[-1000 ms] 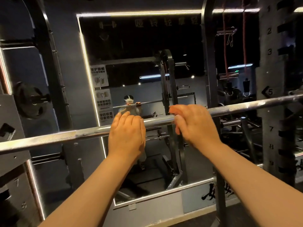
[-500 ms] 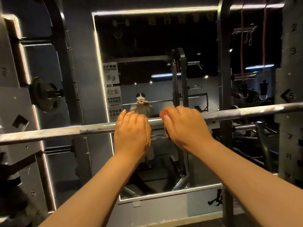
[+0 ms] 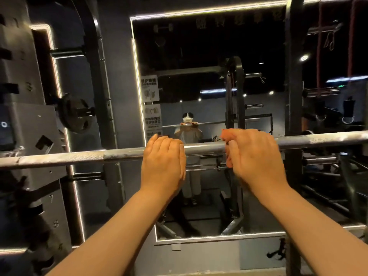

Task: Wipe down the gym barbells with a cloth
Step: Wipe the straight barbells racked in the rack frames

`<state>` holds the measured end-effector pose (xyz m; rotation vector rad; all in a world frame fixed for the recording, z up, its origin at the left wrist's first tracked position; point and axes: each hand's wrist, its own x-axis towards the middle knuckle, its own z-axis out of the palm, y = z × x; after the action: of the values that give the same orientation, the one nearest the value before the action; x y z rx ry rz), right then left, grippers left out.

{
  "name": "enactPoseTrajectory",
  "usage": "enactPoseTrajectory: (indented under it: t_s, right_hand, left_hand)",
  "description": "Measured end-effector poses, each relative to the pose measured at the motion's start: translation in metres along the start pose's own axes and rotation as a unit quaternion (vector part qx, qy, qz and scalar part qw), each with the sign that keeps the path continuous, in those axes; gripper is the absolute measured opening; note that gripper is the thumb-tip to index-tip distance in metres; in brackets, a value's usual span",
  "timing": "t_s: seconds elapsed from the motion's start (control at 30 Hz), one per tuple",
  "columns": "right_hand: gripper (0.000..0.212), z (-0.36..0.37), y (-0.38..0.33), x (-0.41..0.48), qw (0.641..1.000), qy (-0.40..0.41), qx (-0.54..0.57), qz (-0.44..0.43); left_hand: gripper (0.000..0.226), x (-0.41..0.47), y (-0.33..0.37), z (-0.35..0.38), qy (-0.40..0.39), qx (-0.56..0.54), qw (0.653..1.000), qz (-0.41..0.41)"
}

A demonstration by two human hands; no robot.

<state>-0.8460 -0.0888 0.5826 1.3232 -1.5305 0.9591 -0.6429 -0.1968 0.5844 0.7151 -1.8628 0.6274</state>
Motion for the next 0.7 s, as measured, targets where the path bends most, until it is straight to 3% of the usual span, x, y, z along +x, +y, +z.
enactPoseTrajectory:
  t_s: [0.13,0.23,0.37,0.47,0.57,0.63,0.7]
  right_hand:
    - [0.039,0.009,-0.039,0.003,0.995,-0.004,0.008,0.098]
    - [0.042,0.023,-0.070,-0.004,0.999,-0.026,0.016,0.013]
    - [0.038,0.008,-0.029,0.000,0.997,-0.024,0.005,-0.077]
    - [0.037,-0.005,0.005,0.003,0.997,0.022,-0.017,0.071]
    - [0.034,0.002,-0.016,0.003,0.981,0.052,0.010,0.187]
    - [0.033,0.011,-0.045,0.001,0.987,0.024,0.013,0.155]
    - [0.041,0.019,-0.060,-0.007,0.998,-0.011,0.017,0.055]
  left_hand:
    - [0.043,0.000,0.002,0.000,-0.012,0.006,1.000,-0.010]
    - [0.043,-0.001,0.000,-0.001,-0.020,0.008,1.000,-0.009]
    - [0.042,-0.001,0.001,-0.003,-0.021,-0.004,1.000,-0.003]
    - [0.042,0.002,0.001,-0.005,-0.024,-0.006,1.000,0.002]
    - [0.040,0.004,0.002,-0.006,-0.038,0.002,0.999,0.004]
    - [0.036,0.003,0.002,-0.007,-0.042,0.000,0.999,-0.001]
    - [0.036,0.003,0.000,-0.008,-0.043,-0.004,0.999,0.001]
